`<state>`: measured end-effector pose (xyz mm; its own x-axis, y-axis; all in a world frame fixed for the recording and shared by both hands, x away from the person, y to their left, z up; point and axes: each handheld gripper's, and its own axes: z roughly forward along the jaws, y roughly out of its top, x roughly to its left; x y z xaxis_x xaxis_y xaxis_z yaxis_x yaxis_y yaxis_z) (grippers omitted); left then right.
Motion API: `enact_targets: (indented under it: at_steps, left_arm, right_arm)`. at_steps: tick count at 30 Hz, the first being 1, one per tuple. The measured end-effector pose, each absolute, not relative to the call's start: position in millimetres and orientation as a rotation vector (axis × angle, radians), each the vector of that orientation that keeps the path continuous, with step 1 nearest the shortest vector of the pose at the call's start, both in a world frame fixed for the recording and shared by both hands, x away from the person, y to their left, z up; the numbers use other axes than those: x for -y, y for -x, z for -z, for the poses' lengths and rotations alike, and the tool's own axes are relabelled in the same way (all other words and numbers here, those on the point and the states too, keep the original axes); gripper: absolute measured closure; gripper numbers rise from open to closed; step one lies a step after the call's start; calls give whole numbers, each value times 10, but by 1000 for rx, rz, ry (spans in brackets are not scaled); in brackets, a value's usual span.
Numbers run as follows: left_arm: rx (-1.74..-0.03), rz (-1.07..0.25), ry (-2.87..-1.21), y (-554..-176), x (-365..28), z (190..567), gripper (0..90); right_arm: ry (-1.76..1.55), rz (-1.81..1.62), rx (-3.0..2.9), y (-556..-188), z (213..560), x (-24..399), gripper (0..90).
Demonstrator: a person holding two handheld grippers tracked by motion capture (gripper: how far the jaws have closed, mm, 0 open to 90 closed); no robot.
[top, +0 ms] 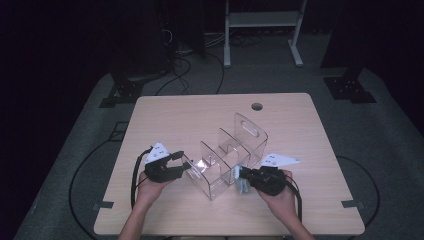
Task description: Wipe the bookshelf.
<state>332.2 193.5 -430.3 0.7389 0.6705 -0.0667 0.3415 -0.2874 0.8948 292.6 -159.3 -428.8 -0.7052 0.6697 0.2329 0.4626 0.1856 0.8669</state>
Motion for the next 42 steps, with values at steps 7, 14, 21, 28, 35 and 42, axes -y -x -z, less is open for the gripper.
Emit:
enact_targets:
  at_steps: [7,14,21,28,35,42]
  left_arm:
    - [-780,-396,-1893,-3318,-1921,4305,456]
    - [-773,-397,-1897,-3314,-1901,4303,457]
    - [-778,-398,-1896,-3315,-1909,4302,456]
    - [-769,-404,-1907,-3300,-1875,4296,455]
    - [-771,-399,-1902,-3306,-1903,4298,455]
    - [-778,-411,-1906,-3302,-1875,4293,455]
  right_arm:
    - [-1049,-1523,-2288,-2835,4282,1460,837]
    - [-1076,-1527,-2264,-2881,4268,1548,839]
    - [-996,-1529,-2338,-2740,4245,1327,838]
    - [-1044,-1535,-2313,-2798,4233,1442,838]
    - [-942,-1531,-2371,-2672,4234,1236,839]
    - [-970,-1529,-2351,-2666,4238,1245,838]
